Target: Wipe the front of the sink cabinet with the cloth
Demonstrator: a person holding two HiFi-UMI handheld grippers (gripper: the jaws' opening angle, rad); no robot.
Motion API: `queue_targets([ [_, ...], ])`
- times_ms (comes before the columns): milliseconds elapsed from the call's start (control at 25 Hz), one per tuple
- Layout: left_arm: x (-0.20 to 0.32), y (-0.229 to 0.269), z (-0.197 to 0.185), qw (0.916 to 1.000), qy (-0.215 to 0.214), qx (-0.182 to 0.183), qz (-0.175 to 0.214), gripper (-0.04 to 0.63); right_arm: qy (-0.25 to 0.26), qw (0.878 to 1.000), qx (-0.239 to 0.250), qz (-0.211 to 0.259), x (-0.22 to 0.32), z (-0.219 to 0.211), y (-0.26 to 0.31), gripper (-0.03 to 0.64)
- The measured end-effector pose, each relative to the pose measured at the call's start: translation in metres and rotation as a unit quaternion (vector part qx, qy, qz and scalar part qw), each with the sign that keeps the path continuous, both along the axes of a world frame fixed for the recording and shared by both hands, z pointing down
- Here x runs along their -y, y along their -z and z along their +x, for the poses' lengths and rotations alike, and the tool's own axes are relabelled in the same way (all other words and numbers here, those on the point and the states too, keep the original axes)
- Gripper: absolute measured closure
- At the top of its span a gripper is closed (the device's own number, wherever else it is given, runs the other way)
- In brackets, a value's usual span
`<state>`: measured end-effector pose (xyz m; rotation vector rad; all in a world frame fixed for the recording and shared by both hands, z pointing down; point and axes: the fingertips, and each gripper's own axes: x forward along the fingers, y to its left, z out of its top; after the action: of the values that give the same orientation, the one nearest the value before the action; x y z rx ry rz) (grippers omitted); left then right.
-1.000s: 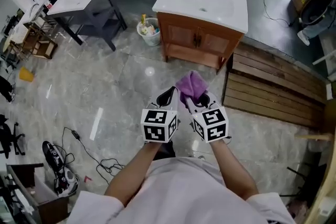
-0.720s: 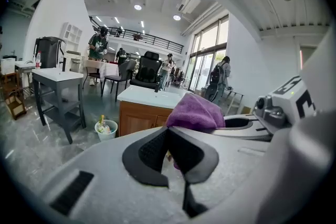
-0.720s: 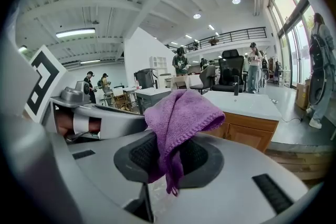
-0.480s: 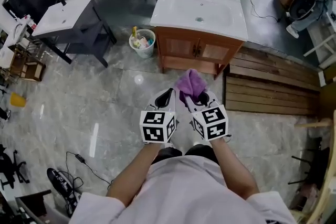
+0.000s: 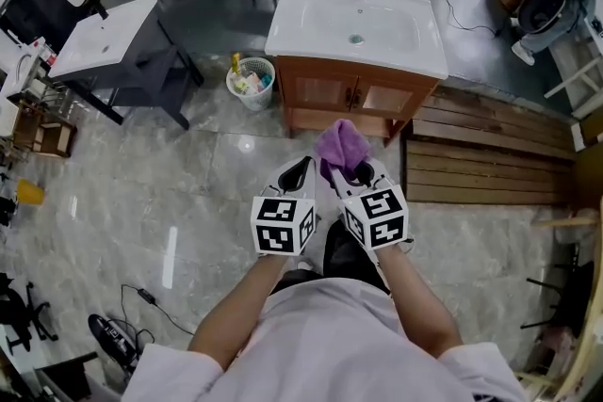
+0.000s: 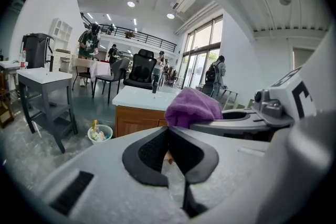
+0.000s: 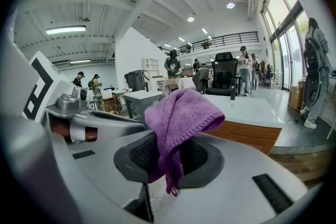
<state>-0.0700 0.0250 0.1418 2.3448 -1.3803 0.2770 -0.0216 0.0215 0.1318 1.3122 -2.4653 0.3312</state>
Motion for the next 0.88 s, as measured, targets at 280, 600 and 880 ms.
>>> queue_targets([
  [280, 0.056, -0.007, 0.009, 0.9999, 0.007, 0.012, 0.001, 0.592, 0.017, 1.0, 0.005, 0.001, 0.059, 0.004, -0.01, 0.54],
  [600, 0.15, -0.023, 0.023, 0.9993, 0.035, 0.014, -0.008, 0.592, 0.066, 0.998, -0.005, -0.006, 0.153, 0.01, -0.028, 0.54],
  [880, 0.21, -0.046, 0.012, 0.9981, 0.061, 0.01, 0.0, 0.592, 0.099, 0.995, -0.013, -0.008, 0.212, -0.009, -0.059, 0.541],
])
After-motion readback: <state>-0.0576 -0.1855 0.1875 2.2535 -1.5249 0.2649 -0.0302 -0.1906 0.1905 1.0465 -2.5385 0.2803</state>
